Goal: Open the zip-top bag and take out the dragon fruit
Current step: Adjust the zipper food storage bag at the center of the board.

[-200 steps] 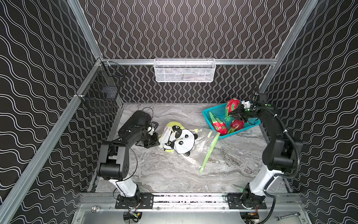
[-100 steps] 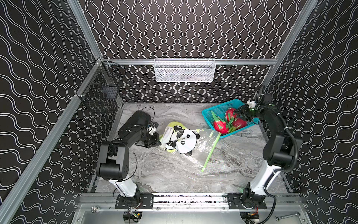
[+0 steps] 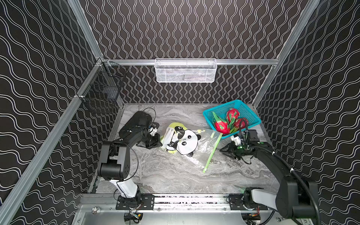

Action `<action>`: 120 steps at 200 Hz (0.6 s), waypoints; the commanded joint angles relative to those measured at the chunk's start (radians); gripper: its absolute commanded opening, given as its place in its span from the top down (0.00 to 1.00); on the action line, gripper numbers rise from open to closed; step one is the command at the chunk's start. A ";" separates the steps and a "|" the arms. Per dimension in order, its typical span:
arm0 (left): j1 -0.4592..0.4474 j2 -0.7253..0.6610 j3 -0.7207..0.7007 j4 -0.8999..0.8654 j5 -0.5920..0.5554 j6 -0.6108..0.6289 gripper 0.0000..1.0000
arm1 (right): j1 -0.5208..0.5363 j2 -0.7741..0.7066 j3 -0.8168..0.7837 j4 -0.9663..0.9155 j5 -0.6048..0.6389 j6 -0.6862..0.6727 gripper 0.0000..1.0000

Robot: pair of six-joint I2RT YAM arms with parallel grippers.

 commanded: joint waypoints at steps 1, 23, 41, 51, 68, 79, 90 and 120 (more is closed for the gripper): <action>-0.003 0.009 0.009 -0.016 0.000 0.013 1.00 | 0.051 0.086 0.039 0.185 -0.008 0.070 0.72; -0.006 0.006 0.006 -0.016 0.004 0.017 1.00 | 0.096 0.168 0.067 0.308 -0.027 0.147 0.72; -0.006 0.003 0.008 -0.025 0.008 0.033 1.00 | 0.137 0.226 0.080 0.415 -0.042 0.204 0.72; -0.006 0.003 0.016 -0.040 0.009 0.047 1.00 | 0.158 0.259 0.075 0.498 -0.067 0.239 0.70; -0.003 -0.010 0.043 -0.068 -0.007 0.067 0.87 | 0.170 0.329 0.066 0.591 -0.068 0.289 0.67; 0.010 -0.030 0.071 -0.083 -0.008 0.068 0.64 | 0.171 0.371 0.076 0.584 -0.056 0.280 0.67; 0.029 -0.051 0.101 -0.083 0.003 0.059 0.41 | 0.171 0.404 0.081 0.557 -0.023 0.269 0.67; 0.074 -0.021 0.187 -0.027 0.043 0.027 0.02 | 0.170 0.458 0.089 0.494 0.036 0.245 0.67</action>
